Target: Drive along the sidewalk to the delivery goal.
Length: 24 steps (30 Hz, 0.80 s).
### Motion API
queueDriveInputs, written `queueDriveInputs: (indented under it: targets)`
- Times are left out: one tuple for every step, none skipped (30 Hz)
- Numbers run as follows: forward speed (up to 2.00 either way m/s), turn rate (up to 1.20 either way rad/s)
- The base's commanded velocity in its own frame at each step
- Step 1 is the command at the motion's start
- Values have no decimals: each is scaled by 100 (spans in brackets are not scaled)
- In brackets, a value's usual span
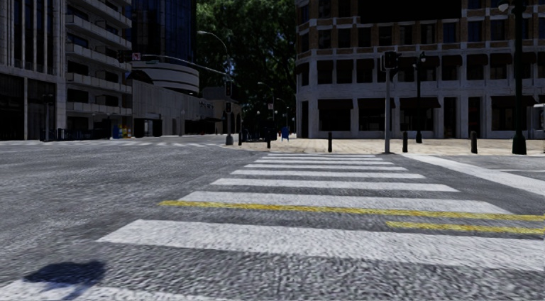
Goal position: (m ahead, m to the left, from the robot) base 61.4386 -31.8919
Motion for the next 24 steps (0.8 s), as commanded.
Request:
queueDriveInputs:
  targets:
    - [200, 0]
    - [200, 0]
    - [200, 0]
    - [200, 0]
    - [200, 0]
    - [200, 0]
    - [200, 0]
    - [200, 0]
    - [200, 0]
    - [200, 0]
    - [200, 0]
    - [200, 0]
    - [200, 0]
    - [200, 0]
    - [200, 0]
    - [200, 0]
    - [200, 0]
    - [200, 0]
    - [200, 0]
    - [200, 0]
    - [200, 0]
    - [200, 0]
    - [200, 0]
    - [200, 0]
